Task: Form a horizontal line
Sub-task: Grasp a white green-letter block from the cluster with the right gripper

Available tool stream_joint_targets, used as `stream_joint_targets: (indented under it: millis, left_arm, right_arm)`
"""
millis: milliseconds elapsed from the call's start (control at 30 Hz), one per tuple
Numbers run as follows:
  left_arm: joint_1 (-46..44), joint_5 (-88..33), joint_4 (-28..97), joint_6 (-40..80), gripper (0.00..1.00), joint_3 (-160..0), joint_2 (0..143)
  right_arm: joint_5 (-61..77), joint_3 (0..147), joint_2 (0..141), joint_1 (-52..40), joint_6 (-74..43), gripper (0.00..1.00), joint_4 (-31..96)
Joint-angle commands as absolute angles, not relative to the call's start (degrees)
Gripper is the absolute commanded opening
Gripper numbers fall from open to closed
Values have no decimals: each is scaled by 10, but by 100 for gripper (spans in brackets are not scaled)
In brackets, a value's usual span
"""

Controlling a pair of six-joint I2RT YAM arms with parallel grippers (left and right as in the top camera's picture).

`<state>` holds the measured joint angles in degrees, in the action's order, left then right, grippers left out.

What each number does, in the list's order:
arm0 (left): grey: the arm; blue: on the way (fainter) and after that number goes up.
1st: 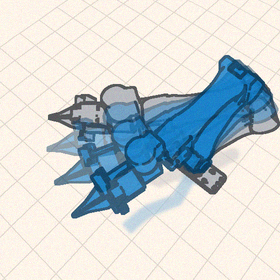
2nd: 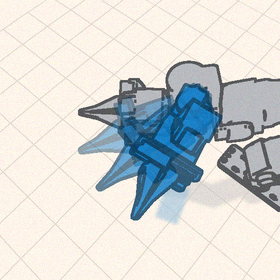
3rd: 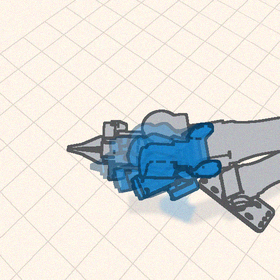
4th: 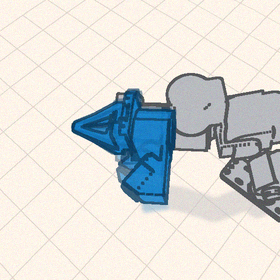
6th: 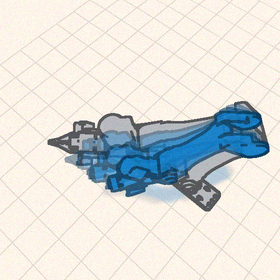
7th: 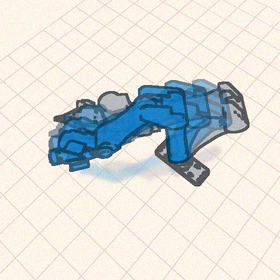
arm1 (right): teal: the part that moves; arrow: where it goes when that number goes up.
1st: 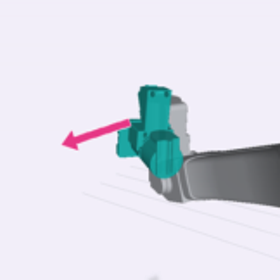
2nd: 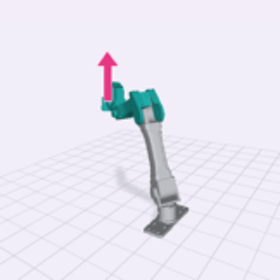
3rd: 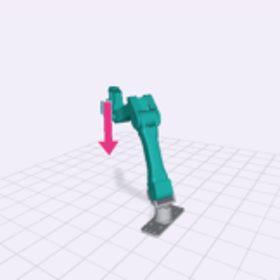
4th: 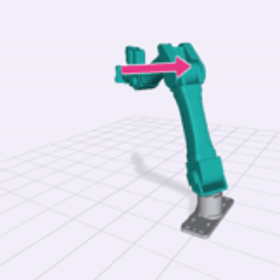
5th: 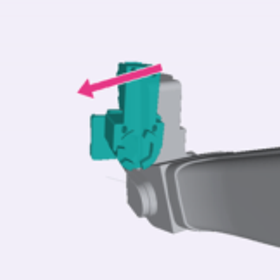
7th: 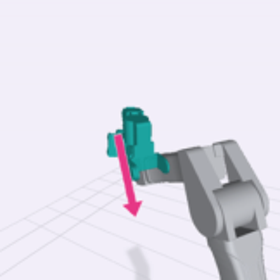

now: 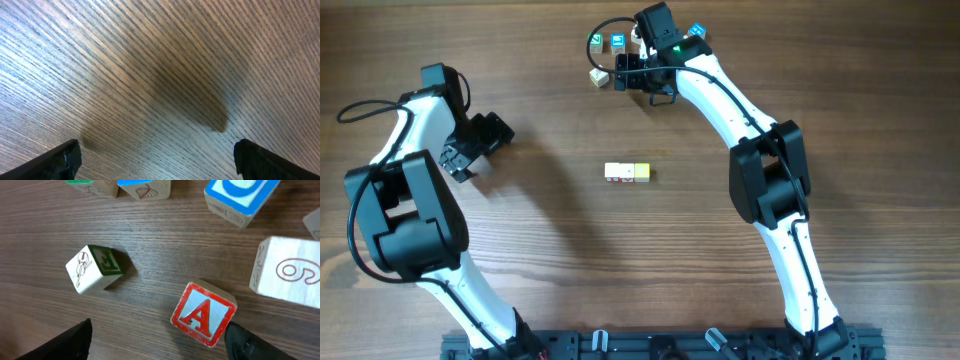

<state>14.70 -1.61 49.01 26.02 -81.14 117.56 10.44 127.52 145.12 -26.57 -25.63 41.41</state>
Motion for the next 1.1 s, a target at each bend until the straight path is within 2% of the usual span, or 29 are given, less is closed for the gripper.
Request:
stream_joint_targets:
  millis: [0, 67, 167, 467, 600, 833, 1067]
  left_arm:
    - [149, -21, 490, 258, 100, -810, 1182]
    - [149, -21, 490, 258, 100, -810, 1182]
    - [149, -21, 490, 258, 100, -810, 1182]
    - [149, -21, 490, 258, 100, -810, 1182]
    - [149, -21, 490, 258, 100, -810, 1182]
    - [149, -21, 490, 258, 100, -810, 1182]
    - [149, -21, 490, 258, 100, -810, 1182]
  right_arm:
    - [45, 1270, 1462, -266, -245, 81, 427]
    - [-17, 1270, 1462, -263, -291, 78, 465]
    - [-44, 1270, 1462, -262, -288, 79, 454]
    - [-135, 1270, 1462, -262, -291, 59, 394]
    - [-135, 1270, 1465, -258, -291, 51, 375]
    - [-135, 1270, 1489, -257, -285, 50, 369]
    - [-137, 1270, 1491, -257, -284, 40, 365]
